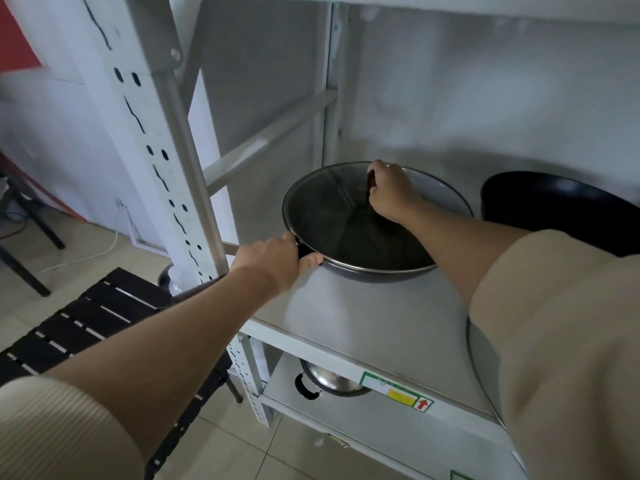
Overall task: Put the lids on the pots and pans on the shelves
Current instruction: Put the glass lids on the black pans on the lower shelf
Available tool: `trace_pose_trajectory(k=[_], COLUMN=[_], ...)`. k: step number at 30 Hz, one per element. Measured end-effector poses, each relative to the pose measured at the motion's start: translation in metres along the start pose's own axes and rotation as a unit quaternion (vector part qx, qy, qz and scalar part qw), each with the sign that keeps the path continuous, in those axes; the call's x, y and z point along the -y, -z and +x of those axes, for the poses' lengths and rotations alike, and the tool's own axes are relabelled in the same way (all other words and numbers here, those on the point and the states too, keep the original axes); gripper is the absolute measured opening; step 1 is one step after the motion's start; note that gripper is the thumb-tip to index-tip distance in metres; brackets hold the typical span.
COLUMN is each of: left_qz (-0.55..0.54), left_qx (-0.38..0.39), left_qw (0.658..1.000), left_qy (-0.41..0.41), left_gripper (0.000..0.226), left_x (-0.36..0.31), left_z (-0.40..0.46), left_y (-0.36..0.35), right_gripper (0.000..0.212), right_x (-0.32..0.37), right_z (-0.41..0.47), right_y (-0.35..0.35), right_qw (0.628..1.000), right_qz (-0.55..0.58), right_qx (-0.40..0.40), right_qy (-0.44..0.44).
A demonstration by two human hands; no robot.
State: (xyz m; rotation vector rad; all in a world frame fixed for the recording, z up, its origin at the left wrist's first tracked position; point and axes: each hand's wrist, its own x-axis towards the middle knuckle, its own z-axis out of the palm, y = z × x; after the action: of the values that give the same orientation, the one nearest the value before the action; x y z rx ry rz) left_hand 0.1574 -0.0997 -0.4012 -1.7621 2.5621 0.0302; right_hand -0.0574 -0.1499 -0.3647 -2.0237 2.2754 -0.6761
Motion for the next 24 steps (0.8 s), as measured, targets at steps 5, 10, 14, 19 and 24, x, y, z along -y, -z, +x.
trace_pose_trajectory(k=[5, 10, 14, 19, 24], left_qz=[-0.037, -0.030, -0.016, -0.009, -0.006], left_qx=[0.022, 0.012, 0.011, 0.011, -0.001], left_qw=[0.999, 0.999, 1.000, 1.000, 1.000], left_qy=[0.003, 0.002, 0.001, -0.003, -0.003], left_gripper=[0.067, 0.064, 0.067, 0.070, 0.068], left_x=[-0.003, -0.001, -0.003, -0.002, -0.001], left_z=[0.004, 0.004, 0.002, 0.000, 0.003], left_y=[-0.004, -0.004, -0.003, -0.003, -0.001], right_gripper=[0.035, 0.031, 0.027, 0.023, 0.032], right_x=[-0.004, -0.003, -0.005, -0.008, -0.007], right_z=[0.003, 0.004, 0.004, -0.004, -0.002], right_y=[-0.006, -0.009, -0.001, 0.004, 0.002], right_qw=[0.999, 0.998, 0.998, 0.999, 0.999], right_qz=[0.022, 0.034, 0.009, -0.009, -0.004], right_qx=[-0.029, -0.029, -0.014, -0.006, -0.010], right_qy=[0.017, 0.038, 0.052, 0.053, 0.035])
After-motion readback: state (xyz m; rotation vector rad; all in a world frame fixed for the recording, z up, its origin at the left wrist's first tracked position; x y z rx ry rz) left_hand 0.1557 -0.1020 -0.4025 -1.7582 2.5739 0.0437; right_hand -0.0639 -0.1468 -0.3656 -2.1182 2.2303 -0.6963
